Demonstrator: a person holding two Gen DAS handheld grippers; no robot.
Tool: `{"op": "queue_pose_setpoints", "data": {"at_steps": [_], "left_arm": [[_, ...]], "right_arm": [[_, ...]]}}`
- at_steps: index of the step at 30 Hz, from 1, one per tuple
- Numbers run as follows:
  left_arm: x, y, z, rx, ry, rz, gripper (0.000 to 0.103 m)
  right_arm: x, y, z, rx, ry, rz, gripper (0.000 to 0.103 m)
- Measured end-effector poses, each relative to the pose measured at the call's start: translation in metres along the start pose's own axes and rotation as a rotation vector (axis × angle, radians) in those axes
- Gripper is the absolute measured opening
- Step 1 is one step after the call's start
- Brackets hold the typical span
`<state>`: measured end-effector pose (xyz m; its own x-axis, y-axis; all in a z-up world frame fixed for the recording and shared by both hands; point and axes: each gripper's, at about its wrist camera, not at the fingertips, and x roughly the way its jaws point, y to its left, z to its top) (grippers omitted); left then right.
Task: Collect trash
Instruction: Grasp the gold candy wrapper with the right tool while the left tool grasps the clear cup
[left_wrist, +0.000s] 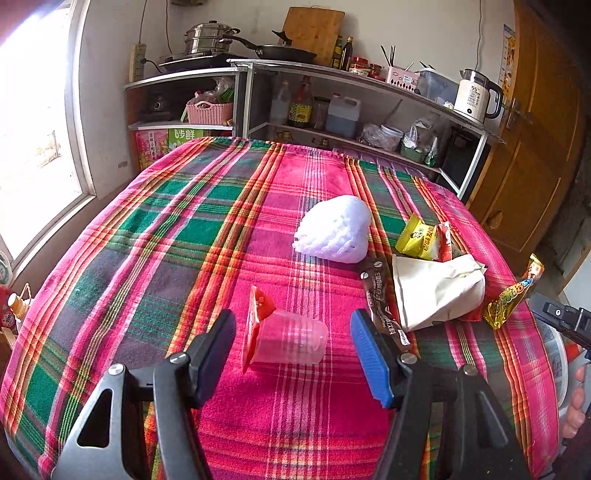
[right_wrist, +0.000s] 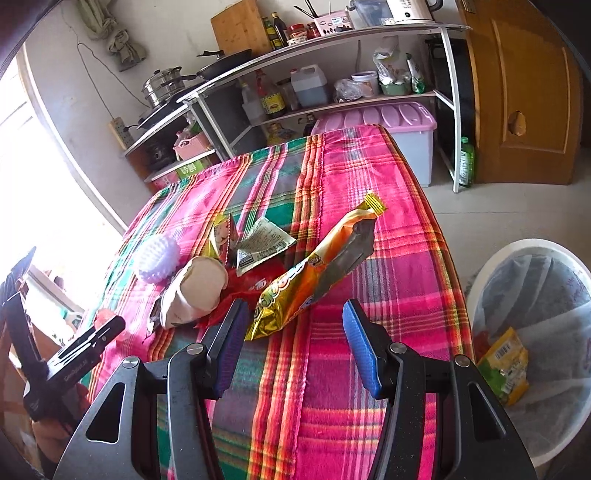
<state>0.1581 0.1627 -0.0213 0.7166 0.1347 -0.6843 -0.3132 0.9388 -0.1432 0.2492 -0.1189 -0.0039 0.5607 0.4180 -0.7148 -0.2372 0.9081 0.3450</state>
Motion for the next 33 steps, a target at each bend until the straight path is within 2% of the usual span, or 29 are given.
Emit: {"op": "queue_pose_setpoints", "data": {"at_steps": [7, 12, 13, 14, 16, 17, 21, 26, 33], "left_arm": [[0.012, 0.002, 0.002, -0.030, 0.060, -0.005, 0.066], [0.013, 0.002, 0.002, -0.039, 0.071, -0.011, 0.057], [0.012, 0.003, 0.001, -0.043, 0.068, -0.015, 0.052], [0.012, 0.003, 0.001, -0.047, 0.066, -0.018, 0.052], [0.011, 0.003, 0.001, -0.049, 0.061, -0.022, 0.052], [0.010, 0.003, 0.001, -0.049, 0.057, -0.024, 0.052], [0.004, 0.002, 0.001, -0.045, 0.030, -0.036, 0.052], [-0.007, -0.002, -0.002, -0.036, 0.001, -0.060, 0.052], [-0.028, -0.012, -0.009, -0.010, -0.035, -0.097, 0.052]], "right_arm": [[0.019, -0.011, 0.016, 0.096, 0.016, 0.003, 0.054], [0.031, -0.013, 0.020, 0.124, 0.037, -0.011, 0.054], [0.032, -0.012, 0.020, 0.122, 0.034, -0.010, 0.051], [0.032, -0.012, 0.019, 0.117, 0.031, -0.013, 0.042], [0.031, -0.011, 0.019, 0.113, 0.023, -0.013, 0.036], [0.029, -0.011, 0.020, 0.107, 0.020, -0.012, 0.030], [0.026, -0.009, 0.018, 0.086, 0.011, -0.011, 0.020], [0.017, -0.011, 0.014, 0.079, 0.000, 0.002, 0.012], [-0.007, -0.015, 0.003, 0.074, -0.034, 0.017, 0.010]]}}
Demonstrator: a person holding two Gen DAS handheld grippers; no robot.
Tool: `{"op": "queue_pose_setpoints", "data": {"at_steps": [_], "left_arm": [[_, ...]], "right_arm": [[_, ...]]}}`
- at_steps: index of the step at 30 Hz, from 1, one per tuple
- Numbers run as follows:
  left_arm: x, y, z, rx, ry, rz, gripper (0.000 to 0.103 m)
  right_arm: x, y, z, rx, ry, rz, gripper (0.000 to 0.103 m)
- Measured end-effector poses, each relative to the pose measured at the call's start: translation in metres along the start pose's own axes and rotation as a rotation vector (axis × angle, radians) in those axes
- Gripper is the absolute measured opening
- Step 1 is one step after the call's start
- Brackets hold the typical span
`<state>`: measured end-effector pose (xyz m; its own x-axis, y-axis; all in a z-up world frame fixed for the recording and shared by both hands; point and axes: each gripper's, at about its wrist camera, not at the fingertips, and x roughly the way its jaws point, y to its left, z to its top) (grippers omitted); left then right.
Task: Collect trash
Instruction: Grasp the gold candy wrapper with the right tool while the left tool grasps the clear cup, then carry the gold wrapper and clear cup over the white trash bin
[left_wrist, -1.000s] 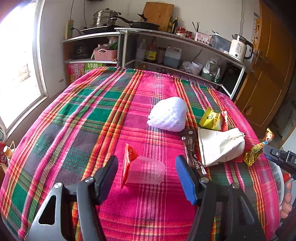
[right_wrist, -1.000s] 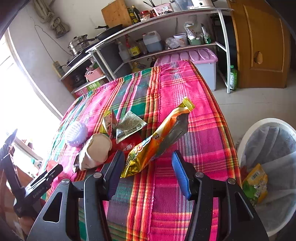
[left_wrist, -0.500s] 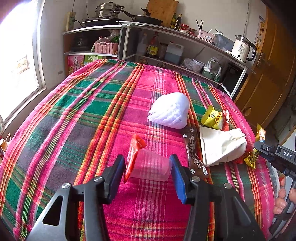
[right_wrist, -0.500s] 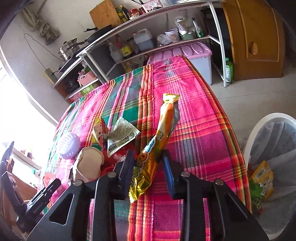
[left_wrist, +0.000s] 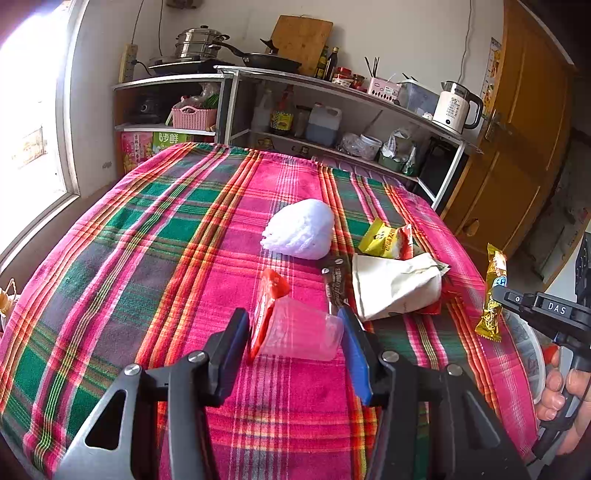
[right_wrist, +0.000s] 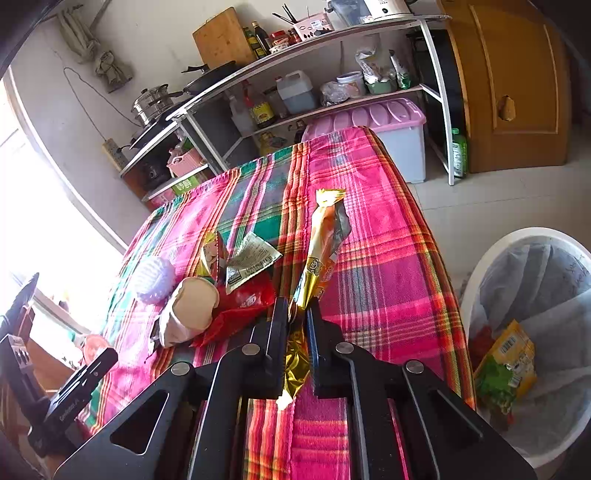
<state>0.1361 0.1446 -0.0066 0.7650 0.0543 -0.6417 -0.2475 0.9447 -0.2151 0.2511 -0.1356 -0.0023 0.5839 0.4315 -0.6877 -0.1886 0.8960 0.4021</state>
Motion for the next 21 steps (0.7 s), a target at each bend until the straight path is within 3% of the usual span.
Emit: {"op": "queue_pose_setpoints", "data": {"at_steps": [21], "left_arm": [[-0.046, -0.096, -0.011, 0.144, -0.056, -0.164, 0.051]], "right_arm": [[-0.093, -0.028, -0.034, -0.010, -0.088, 0.036, 0.010]]}}
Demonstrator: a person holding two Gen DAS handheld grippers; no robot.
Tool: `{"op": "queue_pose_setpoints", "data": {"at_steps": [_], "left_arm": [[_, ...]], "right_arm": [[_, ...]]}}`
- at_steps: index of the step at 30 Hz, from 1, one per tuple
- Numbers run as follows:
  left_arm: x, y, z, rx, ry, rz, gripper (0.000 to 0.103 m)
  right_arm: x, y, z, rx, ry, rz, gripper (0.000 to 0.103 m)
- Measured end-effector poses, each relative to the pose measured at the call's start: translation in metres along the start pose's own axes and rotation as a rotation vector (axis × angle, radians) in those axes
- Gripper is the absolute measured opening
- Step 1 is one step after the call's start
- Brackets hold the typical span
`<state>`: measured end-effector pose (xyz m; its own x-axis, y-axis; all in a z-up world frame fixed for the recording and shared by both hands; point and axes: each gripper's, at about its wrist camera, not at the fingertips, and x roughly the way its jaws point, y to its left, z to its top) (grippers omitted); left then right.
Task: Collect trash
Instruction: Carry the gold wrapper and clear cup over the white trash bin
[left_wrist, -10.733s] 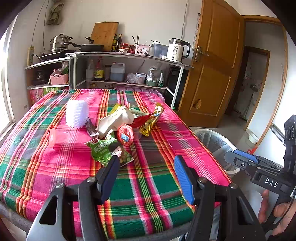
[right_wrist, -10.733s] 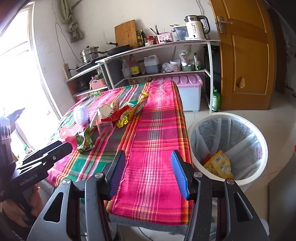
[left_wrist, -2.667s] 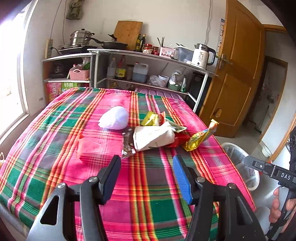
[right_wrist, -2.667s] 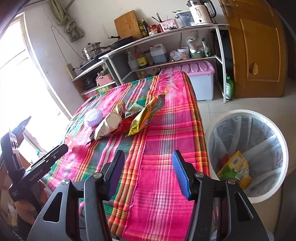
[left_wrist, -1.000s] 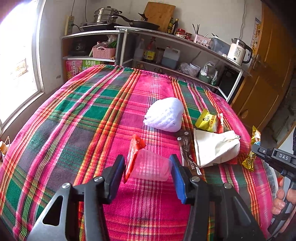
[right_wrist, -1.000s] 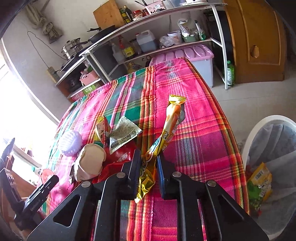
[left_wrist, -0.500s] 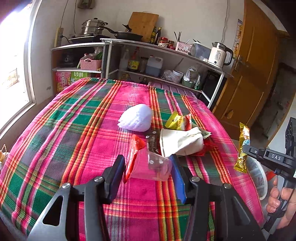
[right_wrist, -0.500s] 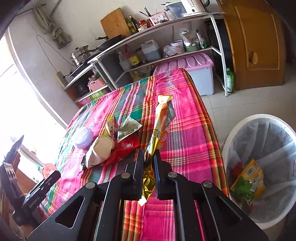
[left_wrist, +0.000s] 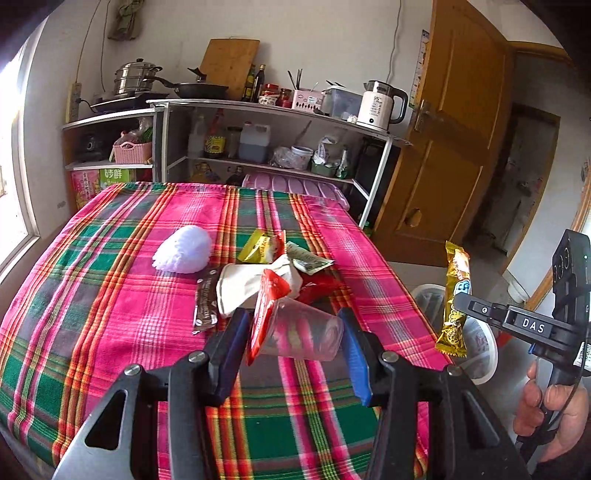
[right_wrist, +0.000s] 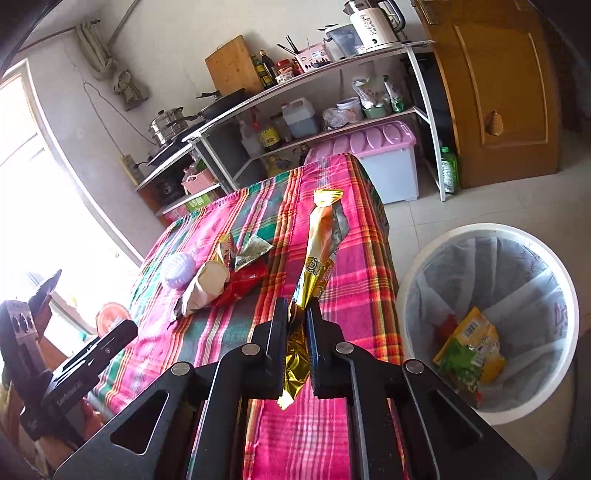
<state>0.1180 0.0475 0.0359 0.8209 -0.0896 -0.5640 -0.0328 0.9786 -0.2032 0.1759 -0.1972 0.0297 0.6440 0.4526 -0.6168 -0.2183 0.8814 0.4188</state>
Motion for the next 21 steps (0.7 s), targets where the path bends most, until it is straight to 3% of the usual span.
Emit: {"op": "queue_pose_setpoints", "data": {"at_steps": [12, 21], "left_arm": [[0.004, -0.045, 0.005, 0.062, -0.003, -0.077, 0.051], [0.026, -0.095, 0.009, 0.127, 0.014, -0.178, 0.051]], "right_arm": [[-0.034, -0.020, -0.007, 0.026, -0.046, -0.034, 0.010], [-0.056, -0.058, -0.009, 0.084, -0.078, -0.097, 0.010]]}}
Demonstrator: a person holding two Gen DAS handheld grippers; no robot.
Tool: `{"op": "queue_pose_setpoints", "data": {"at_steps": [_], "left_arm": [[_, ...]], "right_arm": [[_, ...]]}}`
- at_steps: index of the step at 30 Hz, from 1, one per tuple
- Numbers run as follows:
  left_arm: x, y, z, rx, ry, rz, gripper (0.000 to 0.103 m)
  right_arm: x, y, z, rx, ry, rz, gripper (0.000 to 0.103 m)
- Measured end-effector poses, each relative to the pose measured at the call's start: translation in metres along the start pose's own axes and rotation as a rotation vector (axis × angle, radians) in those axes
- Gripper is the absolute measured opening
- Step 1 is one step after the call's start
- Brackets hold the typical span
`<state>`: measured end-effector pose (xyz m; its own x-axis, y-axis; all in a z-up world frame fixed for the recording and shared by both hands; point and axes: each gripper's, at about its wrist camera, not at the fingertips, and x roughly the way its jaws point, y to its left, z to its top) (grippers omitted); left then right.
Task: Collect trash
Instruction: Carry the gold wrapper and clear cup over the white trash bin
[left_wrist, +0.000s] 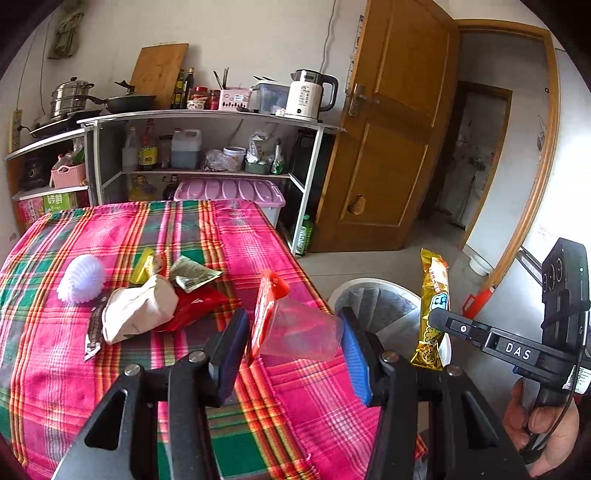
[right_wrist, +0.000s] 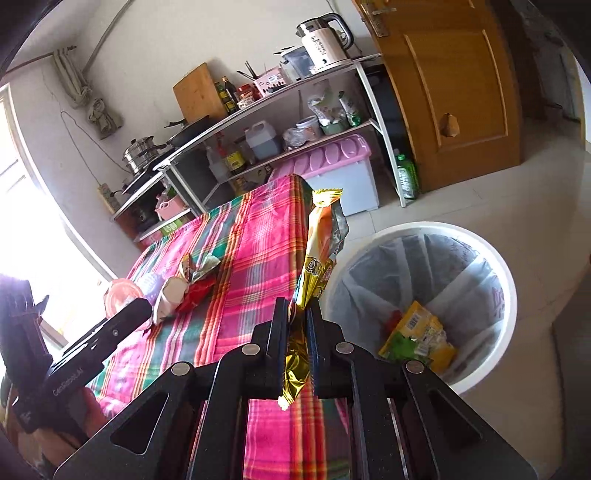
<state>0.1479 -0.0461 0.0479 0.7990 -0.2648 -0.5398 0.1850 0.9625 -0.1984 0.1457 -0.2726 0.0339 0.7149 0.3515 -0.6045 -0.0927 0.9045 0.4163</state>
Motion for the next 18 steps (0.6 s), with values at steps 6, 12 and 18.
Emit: {"op": "queue_pose_setpoints", "data": {"at_steps": [6, 12, 18], "left_arm": [[0.025, -0.031, 0.004, 0.043, 0.025, -0.063, 0.051], [0.049, -0.051, 0.007, 0.072, 0.053, -0.113, 0.051], [0.074, -0.069, 0.005, 0.097, 0.086, -0.143, 0.051]], "right_arm": [[-0.003, -0.032, 0.003, 0.046, -0.008, -0.047, 0.010], [-0.001, -0.056, 0.004, 0.076, -0.005, -0.083, 0.010], [0.005, -0.078, 0.006, 0.104, 0.006, -0.116, 0.010]]}}
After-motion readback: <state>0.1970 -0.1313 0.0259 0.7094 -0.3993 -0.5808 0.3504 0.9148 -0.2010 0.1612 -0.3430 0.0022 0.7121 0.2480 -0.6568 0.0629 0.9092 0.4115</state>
